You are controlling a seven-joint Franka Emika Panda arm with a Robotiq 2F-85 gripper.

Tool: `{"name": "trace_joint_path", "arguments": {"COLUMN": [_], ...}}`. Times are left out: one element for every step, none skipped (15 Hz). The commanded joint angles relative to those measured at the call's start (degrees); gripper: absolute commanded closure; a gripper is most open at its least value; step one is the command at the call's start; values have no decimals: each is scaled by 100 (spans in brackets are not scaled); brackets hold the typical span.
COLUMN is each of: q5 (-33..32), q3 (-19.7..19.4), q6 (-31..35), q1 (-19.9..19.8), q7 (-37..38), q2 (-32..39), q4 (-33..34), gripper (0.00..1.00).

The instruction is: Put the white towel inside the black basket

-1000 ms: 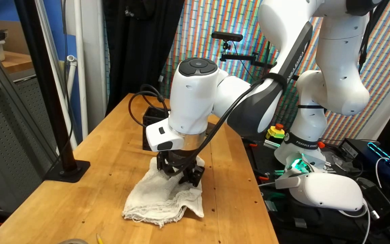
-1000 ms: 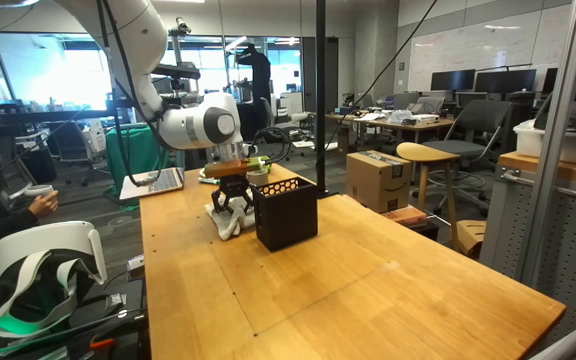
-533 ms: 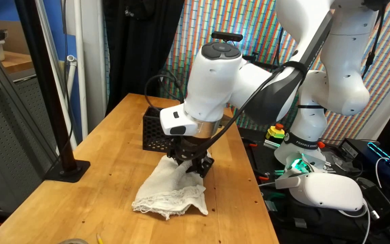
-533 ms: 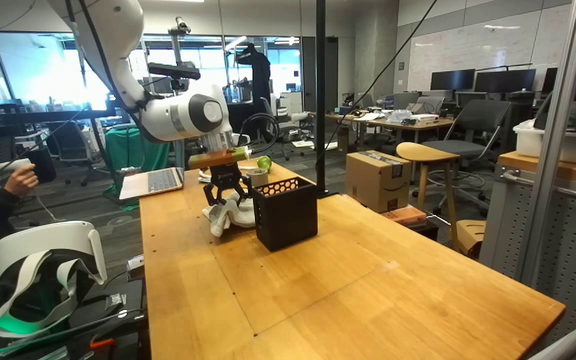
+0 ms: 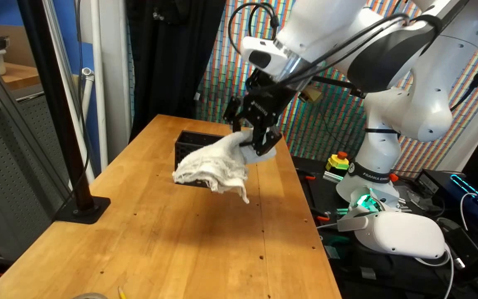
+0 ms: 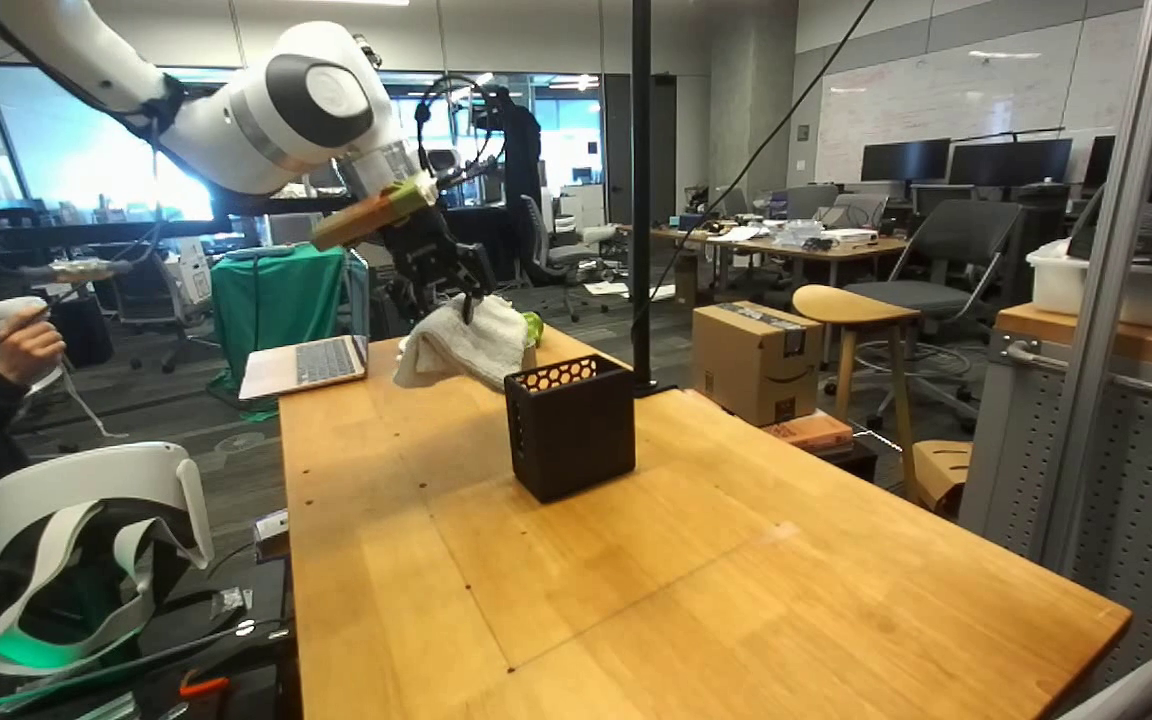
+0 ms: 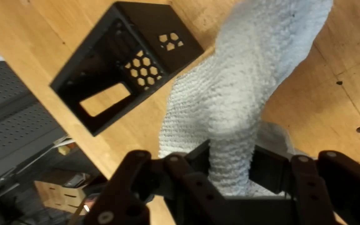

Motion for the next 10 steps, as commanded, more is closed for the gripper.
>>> {"name": "trace_joint_path", "arguments": {"q5": [-172,-186,-206,-205,-229,-238,-252,-229,-232,-218], "q3": [-100,-159,-238,-308,-379,-455,-518,-595,-648,-718], "q6": [-193,-291,-435,-528,-603,-639,-629,-626,-621,-623], "q1": [-271,-324,-374,-404,-445,-470,-499,-508,-527,-536], "q7": [18,-151,-378,-514,-674,-835,-964,-1139,-1281,-1468], "q2": [-1239,-1403,-1455,-1562,-1577,-1593,-1588,-1536,-1480,-1385], "q4": [-412,-407,-344,-332,-289,-257,-233,-171,-124,-55], "gripper": [85,85,85,85,85,85,85,85,85,85]}}
